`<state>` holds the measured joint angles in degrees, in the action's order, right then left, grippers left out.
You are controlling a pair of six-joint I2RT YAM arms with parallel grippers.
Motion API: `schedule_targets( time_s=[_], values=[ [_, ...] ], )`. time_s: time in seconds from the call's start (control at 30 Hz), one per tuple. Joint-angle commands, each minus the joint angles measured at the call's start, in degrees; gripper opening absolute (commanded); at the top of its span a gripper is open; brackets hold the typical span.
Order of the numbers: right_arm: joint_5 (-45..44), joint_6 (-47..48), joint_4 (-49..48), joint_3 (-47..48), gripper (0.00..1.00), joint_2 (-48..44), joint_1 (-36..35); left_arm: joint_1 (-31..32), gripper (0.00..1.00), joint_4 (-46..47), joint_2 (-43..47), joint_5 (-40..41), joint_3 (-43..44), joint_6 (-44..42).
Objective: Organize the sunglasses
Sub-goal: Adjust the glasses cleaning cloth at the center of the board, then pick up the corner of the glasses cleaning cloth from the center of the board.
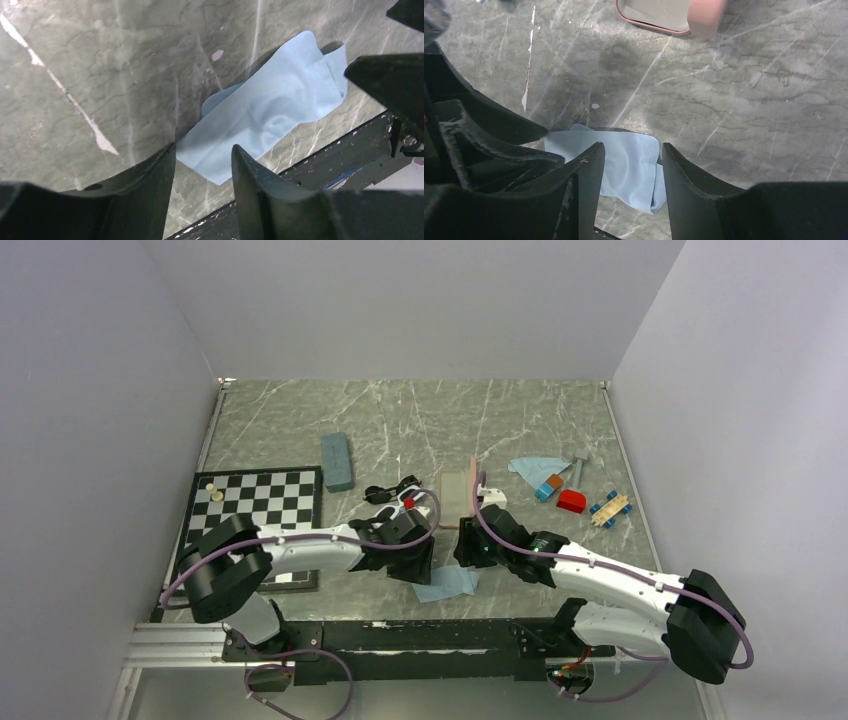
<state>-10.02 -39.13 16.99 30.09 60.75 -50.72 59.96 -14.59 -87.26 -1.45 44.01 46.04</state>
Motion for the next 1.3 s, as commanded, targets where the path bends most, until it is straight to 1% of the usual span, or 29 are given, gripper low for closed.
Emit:
schedule_targets(
  time_s=[0.0, 0.1, 0.27, 0.37, 0.43, 0.67, 0.73, 0.77, 0.8, 0.83, 0.87, 0.93, 1.0, 1.07, 1.17, 1.27],
  values=[
    [-1.4, 1.5, -1.5, 0.5, 0.5, -1.4, -0.3, 1.5, 0.47, -9.5, -5.2, 3.4, 3.7, 4.7],
    [-1.4, 1.1, -2.4, 0.2, 0.5, -1.2, -0.3, 1.5, 0.41, -12.0, -5.5, 4.3, 3.9, 5.9],
    [-0.2, 1.2, -3.4, 0.3, 0.5, 0.1, -0.3, 2.4, 0.41, -16.5, -3.8, 6.5, 3.5, 8.2],
    [0.0, 1.6, -4.1, 0.0, 0.5, 0.1, -0.2, 2.5, 0.41, -14.7, -2.1, 5.5, 1.3, 8.2],
    [0.3, 1.8, -4.5, -0.1, 0.5, 0.1, -0.3, 2.5, 0.41, -13.1, -2.0, 5.2, 1.5, 7.3],
    [0.7, 1.5, -4.0, -0.7, 0.5, -1.0, -0.3, 2.5, 0.4, -11.9, -7.3, 3.1, 5.1, 4.5],
    [0.8, 1.3, -3.5, -1.0, 0.49, -1.5, -0.3, 2.5, 0.35, -12.2, -8.3, 3.2, 6.3, 3.9],
    [0.9, 1.3, -3.2, -1.0, 0.5, -1.6, -0.3, 2.5, 0.29, -12.3, -8.6, 3.1, 6.6, 3.7],
    [1.0, 1.3, -3.0, -1.2, 0.5, -1.8, -0.3, 2.5, 0.21, -12.4, -8.7, 2.8, 6.8, 3.4],
    [1.3, 1.5, -2.9, -1.4, 0.5, -1.9, -0.4, 2.5, 0.05, -12.4, -8.8, 2.9, 7.0, 3.2],
    [1.6, 1.7, -3.3, -1.7, 0.5, -1.9, -0.4, 2.5, 0.0, -12.6, -8.8, 3.1, 7.3, 3.0],
    [3.0, 2.6, -4.0, -2.2, 0.49, -1.5, -0.5, 2.4, 0.0, -14.1, -7.8, 4.4, 7.0, 3.9],
    [4.0, 3.3, -5.2, -2.3, 0.49, -0.5, -0.9, 2.2, 0.0, -15.7, -6.1, 7.6, 6.2, 5.2],
    [4.1, 4.0, -6.5, -1.7, 0.49, 1.7, -1.6, 1.8, 0.0, -15.3, -3.8, 8.8, 4.3, 5.4],
    [3.1, 5.1, -7.9, 0.2, 0.49, 5.8, -3.0, 1.1, 0.0, -13.4, -0.7, 8.8, 1.2, 5.1],
    [-0.4, 4.8, -8.1, 2.4, 0.48, 10.1, -4.0, 0.9, 0.0, -12.6, 0.9, 8.8, 0.1, 4.0]
  ],
)
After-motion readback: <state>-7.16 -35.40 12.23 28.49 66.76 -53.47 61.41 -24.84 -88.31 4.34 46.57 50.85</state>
